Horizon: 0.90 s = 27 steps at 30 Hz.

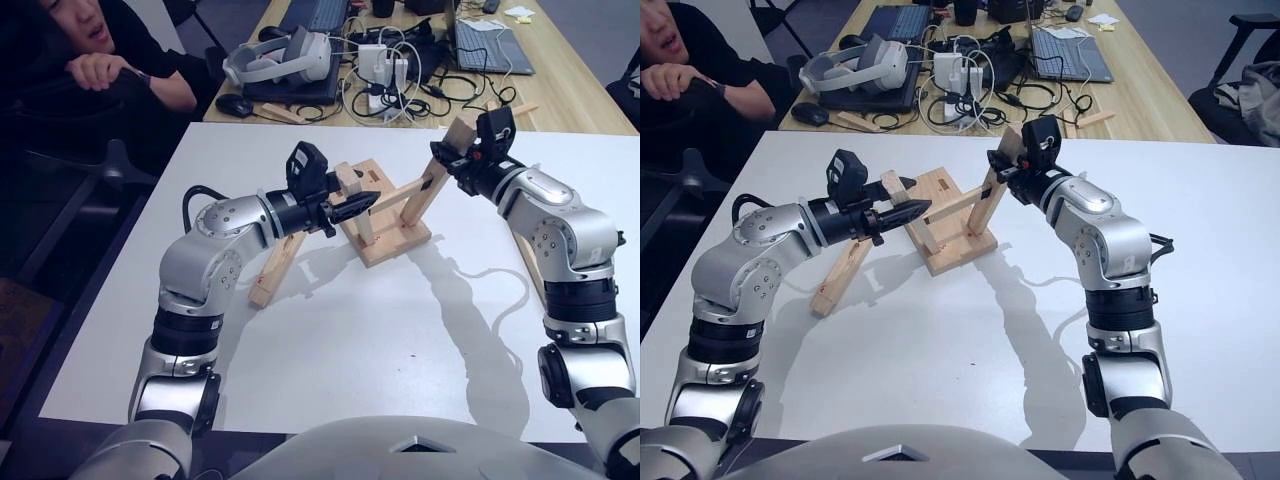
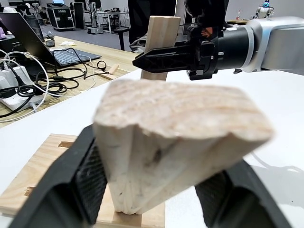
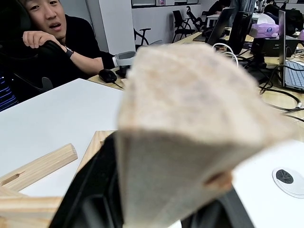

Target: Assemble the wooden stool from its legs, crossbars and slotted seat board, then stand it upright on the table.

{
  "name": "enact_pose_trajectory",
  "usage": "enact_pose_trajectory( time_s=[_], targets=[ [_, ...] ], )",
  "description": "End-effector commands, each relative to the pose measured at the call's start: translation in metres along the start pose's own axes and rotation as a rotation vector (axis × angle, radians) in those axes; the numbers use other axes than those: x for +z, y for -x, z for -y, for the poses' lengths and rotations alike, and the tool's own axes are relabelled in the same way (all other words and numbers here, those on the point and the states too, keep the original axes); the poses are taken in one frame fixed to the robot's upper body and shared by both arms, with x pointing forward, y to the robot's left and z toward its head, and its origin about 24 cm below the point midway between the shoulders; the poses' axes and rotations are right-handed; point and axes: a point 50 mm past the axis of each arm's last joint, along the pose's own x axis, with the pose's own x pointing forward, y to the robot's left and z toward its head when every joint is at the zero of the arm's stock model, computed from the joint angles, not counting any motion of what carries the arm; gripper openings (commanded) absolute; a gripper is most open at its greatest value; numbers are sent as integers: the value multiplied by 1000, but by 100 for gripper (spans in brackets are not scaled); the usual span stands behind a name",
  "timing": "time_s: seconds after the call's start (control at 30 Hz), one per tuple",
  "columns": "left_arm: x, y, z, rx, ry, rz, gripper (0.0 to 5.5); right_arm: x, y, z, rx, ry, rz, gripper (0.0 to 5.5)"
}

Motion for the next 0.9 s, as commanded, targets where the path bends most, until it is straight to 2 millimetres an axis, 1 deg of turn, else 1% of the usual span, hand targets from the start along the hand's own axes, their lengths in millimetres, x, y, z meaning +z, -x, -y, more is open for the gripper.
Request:
enact_pose_trajectory(
  time_s=[0.03,0.1,0.17,0.3,0.43,0.47,0.53,0.6,0.67,0.73,0.77,0.8,0.83,0.9],
  targets=[
    [1,-17,15,-86,13,-3,226,-54,-5,-21,91,-99,-272,112],
    [-2,-18,17,-93,9,-17,226,-54,-7,-10,7,-274,-263,112],
    [-5,-19,20,-100,9,-29,224,-54,-8,-6,-33,-356,-266,109],
    [-6,-19,21,-106,10,-44,223,-55,-9,-11,-22,-323,-296,104],
    [-7,-18,19,-96,9,-53,222,-59,-8,-22,23,-126,-357,104],
    [-6,-18,19,-94,9,-53,220,-60,-9,-23,25,-104,-377,105],
    [-5,-19,18,-87,6,-55,219,-65,-9,-22,21,-105,-423,107],
    [-5,-18,15,-75,4,-56,219,-66,-10,-21,11,-107,-435,109],
    [-5,-18,14,-66,1,-52,218,-64,-12,-19,-5,-125,-413,110],
    [-1,-19,12,-32,10,-9,218,-59,-11,-16,-10,-150,-363,110],
    [1,-20,11,-18,11,8,218,-57,-10,-16,-9,-147,-353,152],
    [2,-20,11,-7,11,17,218,-57,-9,-15,-9,-139,-355,179],
    [3,-21,11,-2,13,24,254,-59,-8,-16,-10,-115,-388,197],
    [4,-22,10,13,17,36,275,-63,-6,-16,-6,-83,-446,224]
  ],
)
